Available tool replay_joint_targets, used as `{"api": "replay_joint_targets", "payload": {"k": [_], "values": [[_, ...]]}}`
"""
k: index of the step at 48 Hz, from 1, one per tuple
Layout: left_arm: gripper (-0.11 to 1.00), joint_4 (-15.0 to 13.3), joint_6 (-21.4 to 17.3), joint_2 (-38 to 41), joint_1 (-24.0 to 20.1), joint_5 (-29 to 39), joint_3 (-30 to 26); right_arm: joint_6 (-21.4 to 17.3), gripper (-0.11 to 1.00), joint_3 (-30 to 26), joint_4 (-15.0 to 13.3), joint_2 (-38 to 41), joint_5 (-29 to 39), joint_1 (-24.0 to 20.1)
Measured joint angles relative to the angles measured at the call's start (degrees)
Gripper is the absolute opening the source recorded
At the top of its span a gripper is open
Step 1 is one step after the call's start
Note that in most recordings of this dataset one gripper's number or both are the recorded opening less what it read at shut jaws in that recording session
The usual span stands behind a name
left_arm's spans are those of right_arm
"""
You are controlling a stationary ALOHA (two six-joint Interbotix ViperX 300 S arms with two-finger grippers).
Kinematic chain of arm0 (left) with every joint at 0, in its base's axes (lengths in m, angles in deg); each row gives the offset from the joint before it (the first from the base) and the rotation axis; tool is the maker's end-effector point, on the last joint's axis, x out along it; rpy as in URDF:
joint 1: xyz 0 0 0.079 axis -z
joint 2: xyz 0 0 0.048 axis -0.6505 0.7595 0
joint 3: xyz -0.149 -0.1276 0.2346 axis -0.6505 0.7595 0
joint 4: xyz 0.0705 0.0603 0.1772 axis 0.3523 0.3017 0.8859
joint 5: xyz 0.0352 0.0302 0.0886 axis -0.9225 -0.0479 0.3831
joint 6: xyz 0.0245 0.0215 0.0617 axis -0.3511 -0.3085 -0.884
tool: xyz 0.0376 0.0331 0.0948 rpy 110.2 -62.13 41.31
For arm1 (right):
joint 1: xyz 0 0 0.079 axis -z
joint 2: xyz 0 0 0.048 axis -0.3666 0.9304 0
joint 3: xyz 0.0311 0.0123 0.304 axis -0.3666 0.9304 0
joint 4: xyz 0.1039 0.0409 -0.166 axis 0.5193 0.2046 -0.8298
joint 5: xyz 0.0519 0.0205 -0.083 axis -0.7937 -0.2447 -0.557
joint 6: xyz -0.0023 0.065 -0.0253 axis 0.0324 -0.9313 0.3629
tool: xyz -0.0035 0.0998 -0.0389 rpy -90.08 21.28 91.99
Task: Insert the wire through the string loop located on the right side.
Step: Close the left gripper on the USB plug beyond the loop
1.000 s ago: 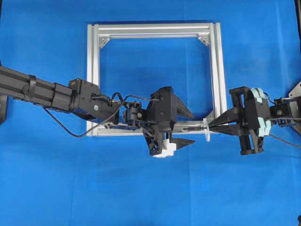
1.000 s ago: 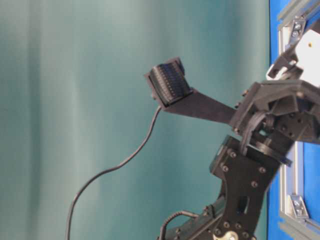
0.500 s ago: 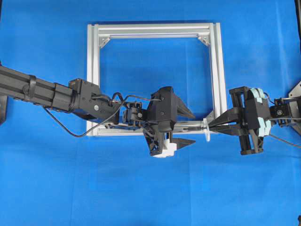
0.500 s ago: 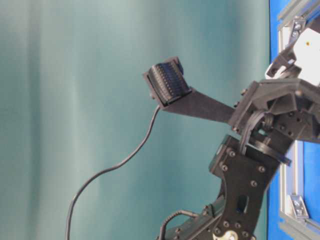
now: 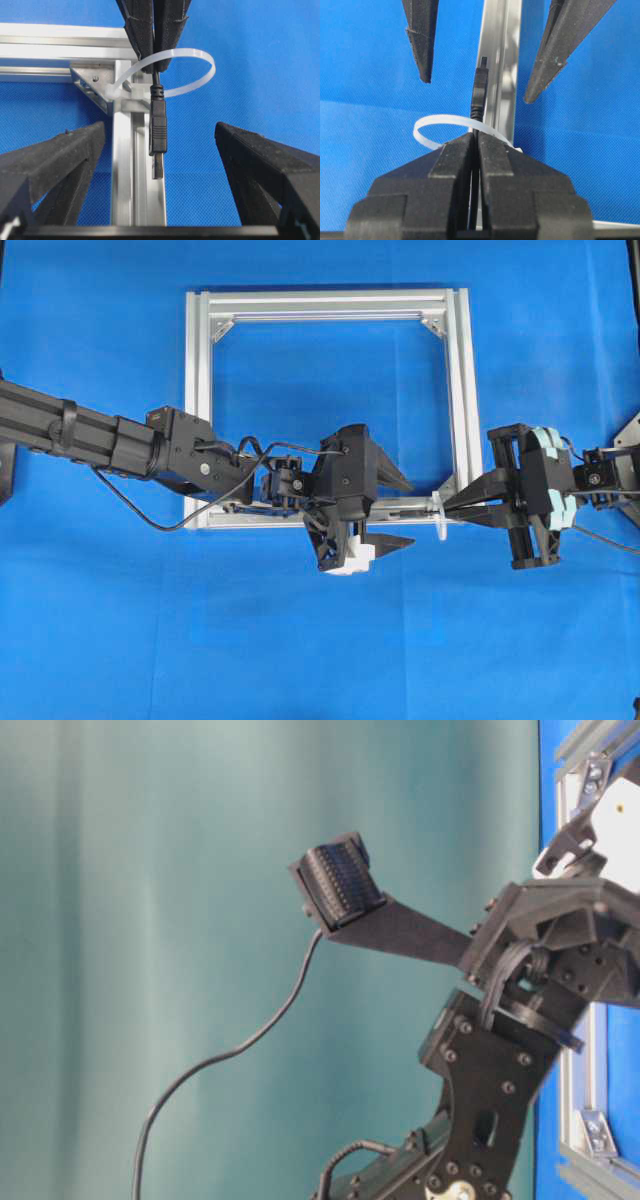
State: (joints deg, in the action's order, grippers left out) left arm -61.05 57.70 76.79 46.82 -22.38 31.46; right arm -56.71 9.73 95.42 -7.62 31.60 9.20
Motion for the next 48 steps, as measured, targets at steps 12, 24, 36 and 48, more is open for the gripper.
{"api": "replay_joint_targets", "payload": {"k": [12, 24, 36, 48], "values": [[0.38, 0.0, 1.32, 0.26, -0.09, 1.85, -1.58, 0.0, -0.03, 0.0, 0.0, 0.0, 0.0, 0.0], [0.08, 0.26, 0.62, 0.62, -0.53, 2.2, -2.55, 0.0, -0.03, 0.0, 0.0, 0.0, 0.0, 0.0], [0.08, 0.26, 0.62, 0.62, -0.53, 2.72, -2.64, 0.35, -0.03, 0.0, -0.09, 0.09, 0.0, 0.0], [0.08, 0.26, 1.23, 0.62, -0.62, 2.72, -2.72, 0.53, -0.02, 0.0, -0.26, -1.85, 2.55, 0.09]]}}
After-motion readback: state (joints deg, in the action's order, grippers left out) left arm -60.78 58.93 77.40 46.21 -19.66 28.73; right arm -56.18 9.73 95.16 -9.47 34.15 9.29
